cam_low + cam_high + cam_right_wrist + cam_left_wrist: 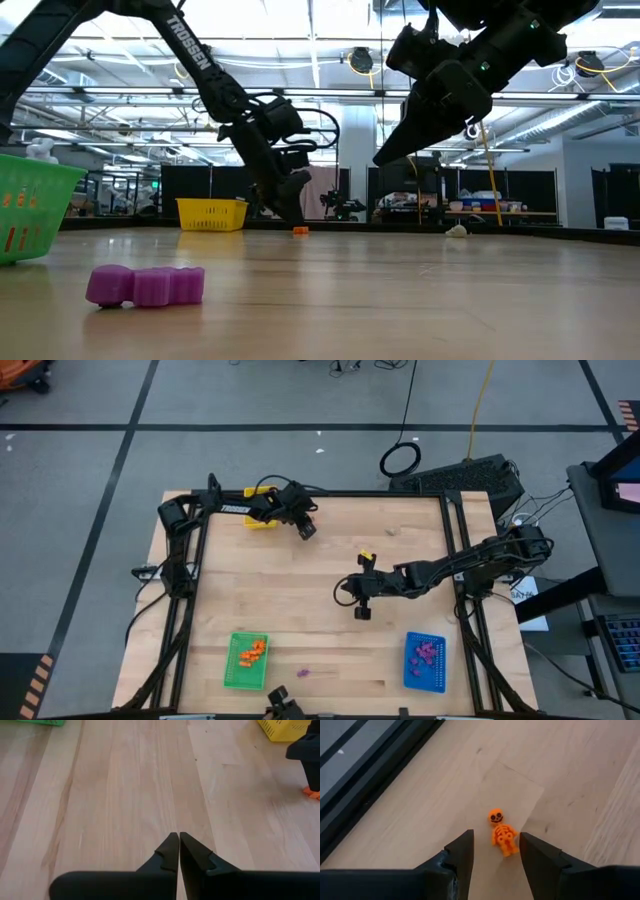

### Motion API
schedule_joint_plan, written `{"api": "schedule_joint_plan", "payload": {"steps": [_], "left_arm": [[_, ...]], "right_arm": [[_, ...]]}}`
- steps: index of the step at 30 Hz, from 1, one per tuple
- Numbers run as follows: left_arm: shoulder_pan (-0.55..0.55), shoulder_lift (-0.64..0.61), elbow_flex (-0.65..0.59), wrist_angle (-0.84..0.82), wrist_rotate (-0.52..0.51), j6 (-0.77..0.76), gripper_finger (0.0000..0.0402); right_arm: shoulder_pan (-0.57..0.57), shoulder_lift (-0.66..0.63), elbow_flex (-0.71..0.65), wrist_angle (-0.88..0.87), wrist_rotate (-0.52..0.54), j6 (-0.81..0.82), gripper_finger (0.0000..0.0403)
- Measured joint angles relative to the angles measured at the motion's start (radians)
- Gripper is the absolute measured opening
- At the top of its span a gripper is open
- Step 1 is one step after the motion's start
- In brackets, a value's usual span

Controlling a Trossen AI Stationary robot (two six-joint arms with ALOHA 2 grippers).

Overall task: Sort Halloween decoration
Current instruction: Put the orange skeleton toy into the green bin

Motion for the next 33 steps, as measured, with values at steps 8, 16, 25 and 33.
{"api": "schedule_joint_plan", "payload": {"steps": [8, 16, 25, 33], "left_arm": [[0.001, 0.000, 0.000, 0.000, 0.005, 0.016, 0.0157], [0.006, 0.002, 0.105, -0.206, 0.048, 0.053, 0.0157], [0.035, 0.062, 0.293, -0.424, 0.074, 0.039, 0.0157], [0.033, 0.214, 0.447, -0.546, 0.048, 0.048, 0.0157]], "right_arm": [[0.000, 0.000, 0.000, 0.000, 0.000, 0.000, 0.0000], [0.000, 0.000, 0.000, 0.000, 0.000, 0.000, 0.0000], [0.000, 0.000, 0.000, -0.001, 0.000, 0.004, 0.0000], [0.000, 0.000, 0.000, -0.001, 0.000, 0.006, 0.0000]]}}
